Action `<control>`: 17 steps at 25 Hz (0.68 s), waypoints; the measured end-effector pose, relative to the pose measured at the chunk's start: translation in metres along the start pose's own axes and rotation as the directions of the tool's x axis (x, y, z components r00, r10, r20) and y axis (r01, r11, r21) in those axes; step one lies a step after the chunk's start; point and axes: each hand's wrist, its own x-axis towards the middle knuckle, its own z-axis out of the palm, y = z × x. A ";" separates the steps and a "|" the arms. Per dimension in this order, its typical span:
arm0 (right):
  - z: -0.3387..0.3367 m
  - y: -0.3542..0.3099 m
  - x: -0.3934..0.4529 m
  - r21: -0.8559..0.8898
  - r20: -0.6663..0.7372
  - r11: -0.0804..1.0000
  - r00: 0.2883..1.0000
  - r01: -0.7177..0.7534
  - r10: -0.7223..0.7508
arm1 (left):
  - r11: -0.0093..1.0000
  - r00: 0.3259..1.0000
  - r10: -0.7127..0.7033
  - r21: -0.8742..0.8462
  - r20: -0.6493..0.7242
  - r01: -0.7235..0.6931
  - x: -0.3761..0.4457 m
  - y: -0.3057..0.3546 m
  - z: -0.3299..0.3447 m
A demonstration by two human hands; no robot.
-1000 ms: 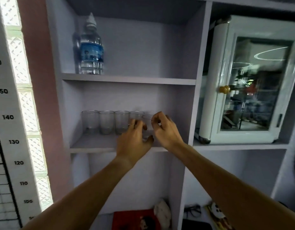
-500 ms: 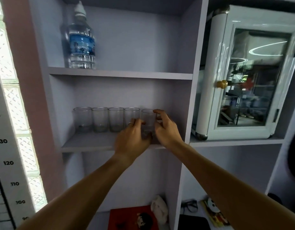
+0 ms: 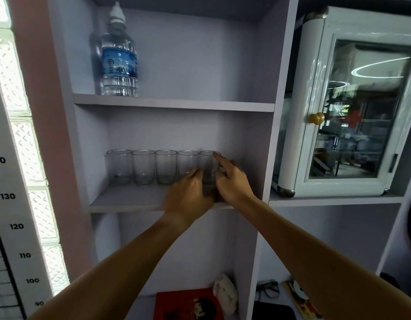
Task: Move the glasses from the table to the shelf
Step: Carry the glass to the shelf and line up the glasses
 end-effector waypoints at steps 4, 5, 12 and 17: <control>0.000 -0.003 0.002 -0.036 0.002 0.999 1.000 -0.005 0.005 | 0.997 0.997 0.014 -0.076 0.073 -0.009 0.002 -0.005 -0.008; 0.000 -0.003 0.002 -0.057 -0.002 0.998 1.000 0.004 -0.005 | 0.996 0.998 0.028 -0.091 0.064 -0.022 0.001 -0.007 -0.011; 0.008 -0.008 0.001 -0.306 0.006 0.944 0.992 0.122 -0.126 | 0.993 0.972 0.055 0.117 -0.227 -0.029 -0.004 -0.056 -0.049; 0.034 -0.011 0.001 -0.536 0.116 0.772 0.936 0.341 -0.333 | 0.948 0.978 -0.020 0.306 -0.207 0.084 -0.010 -0.081 -0.063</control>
